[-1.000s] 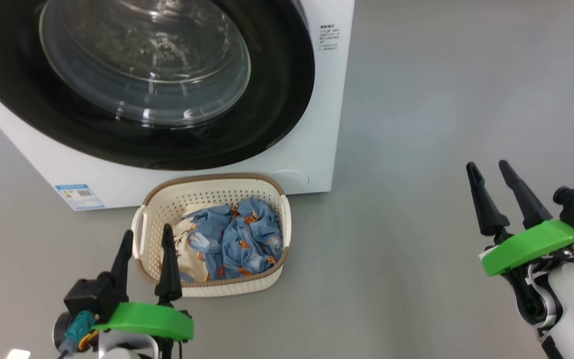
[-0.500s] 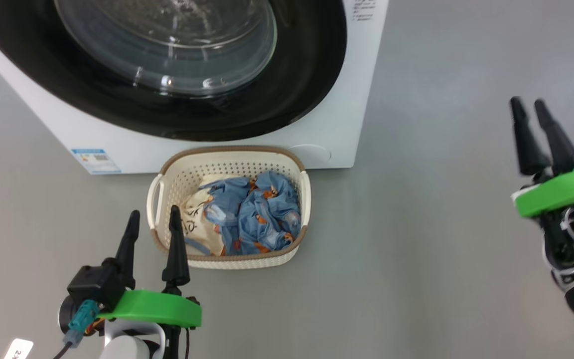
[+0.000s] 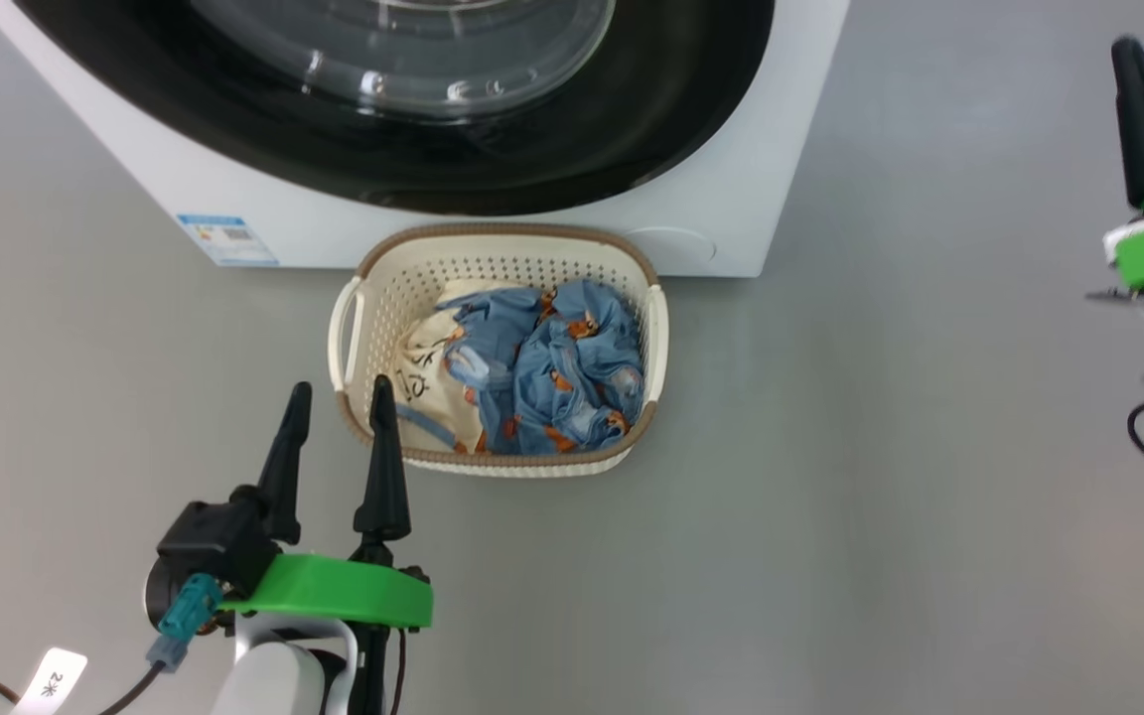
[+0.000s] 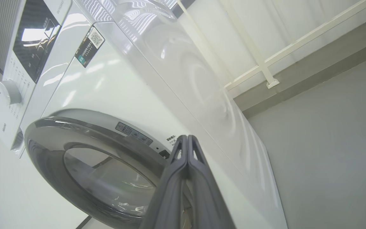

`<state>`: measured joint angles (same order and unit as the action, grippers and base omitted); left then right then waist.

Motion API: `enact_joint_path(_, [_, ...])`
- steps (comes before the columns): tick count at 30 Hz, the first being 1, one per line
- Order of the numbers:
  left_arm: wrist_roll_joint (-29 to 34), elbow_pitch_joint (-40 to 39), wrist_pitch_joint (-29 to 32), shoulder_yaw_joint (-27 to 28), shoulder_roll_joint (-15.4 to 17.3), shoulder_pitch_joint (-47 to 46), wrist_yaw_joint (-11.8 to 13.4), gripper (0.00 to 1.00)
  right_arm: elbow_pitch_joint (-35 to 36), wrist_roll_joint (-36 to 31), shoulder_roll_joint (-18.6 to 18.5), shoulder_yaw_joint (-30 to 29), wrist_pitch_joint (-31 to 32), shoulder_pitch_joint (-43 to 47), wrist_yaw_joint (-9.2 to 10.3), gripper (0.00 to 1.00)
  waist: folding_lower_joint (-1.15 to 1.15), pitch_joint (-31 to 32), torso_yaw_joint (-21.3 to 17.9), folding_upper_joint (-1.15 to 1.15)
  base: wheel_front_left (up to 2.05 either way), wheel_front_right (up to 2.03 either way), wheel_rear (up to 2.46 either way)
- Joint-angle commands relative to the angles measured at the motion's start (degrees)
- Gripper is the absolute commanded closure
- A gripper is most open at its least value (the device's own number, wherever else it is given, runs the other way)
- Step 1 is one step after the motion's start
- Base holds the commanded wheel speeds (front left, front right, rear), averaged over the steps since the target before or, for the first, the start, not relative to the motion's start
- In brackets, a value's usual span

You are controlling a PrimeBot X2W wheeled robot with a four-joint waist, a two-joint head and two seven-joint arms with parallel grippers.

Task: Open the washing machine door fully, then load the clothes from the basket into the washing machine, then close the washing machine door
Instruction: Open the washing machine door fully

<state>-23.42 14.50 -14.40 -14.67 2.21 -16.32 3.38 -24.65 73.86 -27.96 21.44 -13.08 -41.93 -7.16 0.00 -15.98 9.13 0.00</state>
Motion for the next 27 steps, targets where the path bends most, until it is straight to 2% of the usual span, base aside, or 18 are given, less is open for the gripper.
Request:
enact_joint_path(1, [-0.7, -2.0, -0.6, 1.2, 0.7, -1.8, 0.5, 0.00, 1.3, 2.7, -1.3, 0.8, 0.9, -1.3, -0.33, 1.00, 0.00, -1.5, 1.2, 0.00, 0.00, 0.00, 0.00])
enact_joint_path(6, [-1.5, -2.8, -0.6, 0.1, 0.7, -2.0, 0.9, 0.00, 1.9, 11.8, -1.8, 1.0, 6.4, -4.6, -0.33, 1.00, 0.00, -3.0, 2.4, 0.00, 0.00, 0.00, 0.00])
enact_joint_path(16, [-2.9, -4.2, -0.6, -1.9, 0.7, -2.5, 1.7, 0.00, -0.2, 21.3, -2.0, -2.2, 17.4, -10.1, -0.33, 1.00, 0.00, -5.7, 4.7, 0.00, 0.00, 0.00, 0.00])
enact_joint_path(22, [-4.0, -5.6, -0.6, -3.3, 0.7, -3.0, 2.3, 0.00, -1.7, 25.8, -0.9, -5.5, 25.9, -13.7, -0.33, 1.00, 0.00, -8.3, 6.0, 0.00, 0.00, 0.00, 0.00])
enact_joint_path(27, [-5.3, -7.2, -0.6, -4.3, 0.7, -3.8, 2.9, 0.00, -2.4, 25.6, -0.9, -7.0, 31.2, -16.9, -0.33, 1.00, 0.00, -10.6, 7.3, 0.00, 0.00, 0.00, 0.00])
